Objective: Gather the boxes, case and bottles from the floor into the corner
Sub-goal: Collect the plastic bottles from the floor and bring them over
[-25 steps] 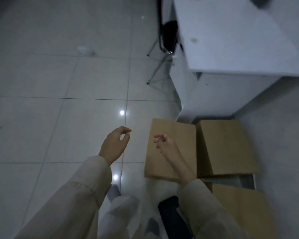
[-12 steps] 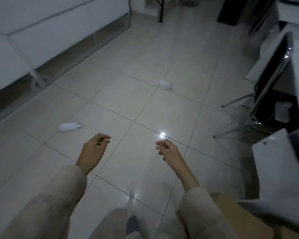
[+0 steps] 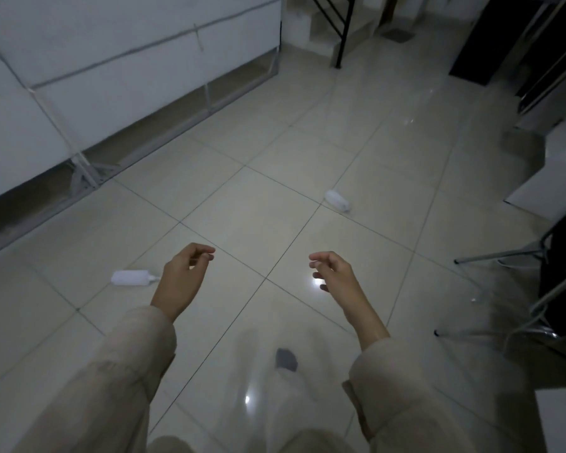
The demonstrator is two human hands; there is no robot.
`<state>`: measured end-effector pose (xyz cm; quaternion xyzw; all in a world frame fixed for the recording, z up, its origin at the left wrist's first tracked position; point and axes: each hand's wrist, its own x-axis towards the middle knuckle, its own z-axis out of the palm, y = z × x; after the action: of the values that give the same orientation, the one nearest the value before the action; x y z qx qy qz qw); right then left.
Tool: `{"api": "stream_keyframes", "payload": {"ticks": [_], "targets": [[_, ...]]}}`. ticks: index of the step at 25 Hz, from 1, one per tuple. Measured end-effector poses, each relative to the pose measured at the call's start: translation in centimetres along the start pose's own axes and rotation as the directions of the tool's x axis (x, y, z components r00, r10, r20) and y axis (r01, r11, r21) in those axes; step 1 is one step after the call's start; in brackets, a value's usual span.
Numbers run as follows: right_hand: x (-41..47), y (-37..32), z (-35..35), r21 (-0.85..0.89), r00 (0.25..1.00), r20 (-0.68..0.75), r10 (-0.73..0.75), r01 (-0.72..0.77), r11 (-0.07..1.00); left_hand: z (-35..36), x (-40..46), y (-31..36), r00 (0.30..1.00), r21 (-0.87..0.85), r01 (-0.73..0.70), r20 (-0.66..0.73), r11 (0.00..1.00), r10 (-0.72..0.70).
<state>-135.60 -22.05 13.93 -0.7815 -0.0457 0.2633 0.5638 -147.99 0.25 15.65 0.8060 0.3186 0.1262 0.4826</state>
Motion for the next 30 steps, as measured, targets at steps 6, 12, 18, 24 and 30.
{"api": "stream_keyframes", "payload": {"ticks": [6, 12, 18, 24, 30], "targets": [[13.7, -4.9, -4.6, -0.025, 0.999, -0.033, 0.020, -0.021, 0.999, 5.8, 13.5, 4.8, 0.999, -0.018, -0.001, 0.037, 1.000, 0.002], [26.0, -7.1, -8.2, -0.033, 0.997, -0.043, 0.064, -0.066, 0.997, 11.2, 26.1, 7.6, 0.995, 0.005, -0.004, 0.100, 1.000, 0.004], [40.5, -9.1, -11.1, -0.014, 0.985, -0.118, 0.122, -0.125, 0.992, 17.2, 41.6, 11.6, 0.982, 0.020, -0.034, 0.187, 0.999, 0.030], [54.4, -8.2, -13.8, -0.093, 0.954, -0.200, 0.222, -0.244, 0.965, 25.5, 54.7, 13.4, 0.946, 0.037, -0.024, 0.325, 0.999, 0.011], [69.4, 1.3, -15.4, -0.273, 0.930, -0.183, 0.318, -0.359, 0.893, 35.9, 64.7, 7.3, 0.947, 0.060, 0.038, 0.316, 0.997, -0.055]]}}
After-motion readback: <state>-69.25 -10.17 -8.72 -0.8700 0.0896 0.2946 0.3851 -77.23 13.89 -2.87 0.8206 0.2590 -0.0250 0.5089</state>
